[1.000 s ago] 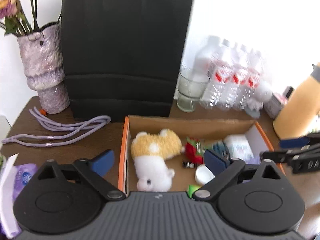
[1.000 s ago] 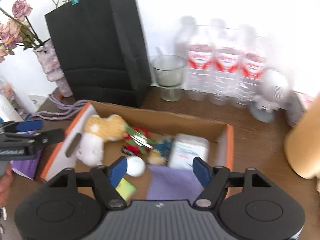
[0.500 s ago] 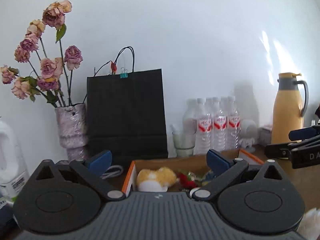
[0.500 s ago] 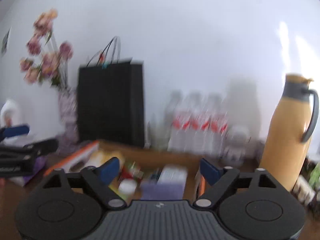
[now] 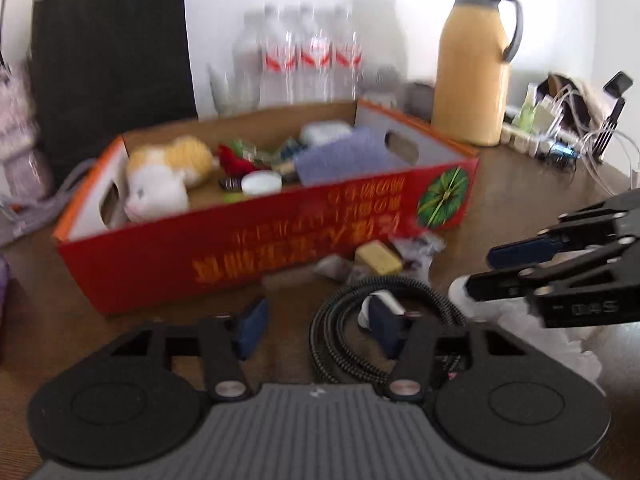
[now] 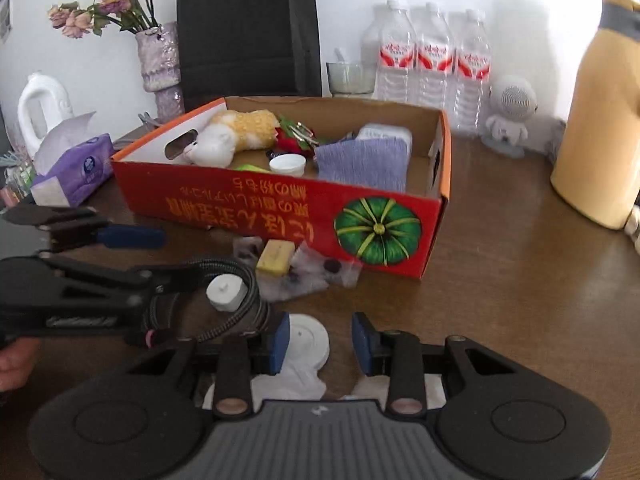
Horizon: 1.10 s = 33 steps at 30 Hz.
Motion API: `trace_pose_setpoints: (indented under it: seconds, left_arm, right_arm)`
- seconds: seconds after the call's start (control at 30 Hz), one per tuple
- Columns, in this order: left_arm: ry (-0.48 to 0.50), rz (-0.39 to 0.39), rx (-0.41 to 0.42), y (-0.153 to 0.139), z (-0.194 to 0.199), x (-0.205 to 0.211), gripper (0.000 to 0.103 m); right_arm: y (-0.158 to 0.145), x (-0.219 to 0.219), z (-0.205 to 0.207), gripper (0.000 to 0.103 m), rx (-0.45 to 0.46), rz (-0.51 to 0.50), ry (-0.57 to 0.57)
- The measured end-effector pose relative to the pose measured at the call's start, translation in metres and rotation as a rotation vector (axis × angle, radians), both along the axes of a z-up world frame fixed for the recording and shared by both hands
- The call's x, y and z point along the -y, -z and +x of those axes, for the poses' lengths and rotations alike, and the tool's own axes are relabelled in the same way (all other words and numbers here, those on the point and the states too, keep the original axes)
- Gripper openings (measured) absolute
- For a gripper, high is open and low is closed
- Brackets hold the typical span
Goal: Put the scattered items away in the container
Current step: 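Grasp the black cable with the left tool while the right tool grasps a white round lid, then lower the black cable into the box with the left tool while the right tool drops the lid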
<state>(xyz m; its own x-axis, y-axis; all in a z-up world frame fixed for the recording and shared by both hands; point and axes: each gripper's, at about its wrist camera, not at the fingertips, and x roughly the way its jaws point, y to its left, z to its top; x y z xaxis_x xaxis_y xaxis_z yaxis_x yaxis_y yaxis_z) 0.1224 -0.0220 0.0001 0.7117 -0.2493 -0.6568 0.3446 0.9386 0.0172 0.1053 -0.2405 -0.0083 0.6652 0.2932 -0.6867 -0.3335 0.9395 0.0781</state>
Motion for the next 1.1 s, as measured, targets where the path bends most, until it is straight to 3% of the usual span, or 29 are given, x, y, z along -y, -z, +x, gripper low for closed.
trace_pose_setpoints:
  seconds: [0.07, 0.2, 0.33, 0.5, 0.53, 0.63, 0.7, 0.87, 1.0, 1.1]
  left_arm:
    - [-0.003, -0.017, -0.017, 0.002, 0.003, -0.002, 0.030]
    - [0.024, 0.020, -0.012, 0.001, 0.004, 0.003, 0.030]
    - [0.037, 0.051, 0.004, 0.001, 0.000, 0.007, 0.018]
    - [0.003, -0.011, 0.062, -0.012, -0.021, -0.003, 0.012]
    - [-0.005, -0.035, 0.073, -0.018, -0.025, -0.007, 0.011]
    - [-0.051, -0.069, 0.117, -0.036, -0.034, -0.018, 0.010]
    - [-0.072, -0.083, 0.135, -0.045, -0.036, -0.026, 0.009]
    - [-0.107, -0.128, 0.156, -0.060, -0.040, -0.045, 0.006]
    - [-0.138, -0.133, 0.159, -0.061, -0.041, -0.052, 0.006]
    - [-0.124, -0.128, 0.195, -0.071, -0.048, -0.052, 0.006]
  right_arm:
    - [0.001, 0.001, -0.003, 0.034, -0.001, 0.025, -0.016]
    - [0.000, -0.004, -0.006, 0.035, -0.002, 0.012, -0.060]
    - [0.001, -0.015, -0.006, 0.035, 0.007, -0.050, -0.076]
    - [0.000, -0.012, -0.008, 0.032, 0.008, -0.056, -0.062]
    - [-0.001, -0.011, -0.010, 0.002, 0.015, -0.050, -0.056]
    - [-0.008, -0.004, -0.010, 0.000, 0.038, -0.012, -0.020]
    - [-0.012, -0.001, -0.006, 0.001, 0.031, -0.006, -0.011]
    - [-0.011, 0.001, -0.004, 0.041, -0.029, 0.025, -0.059]
    - [0.001, -0.011, -0.003, 0.043, -0.054, -0.026, -0.048]
    - [0.005, -0.015, -0.002, 0.037, -0.053, -0.051, -0.049]
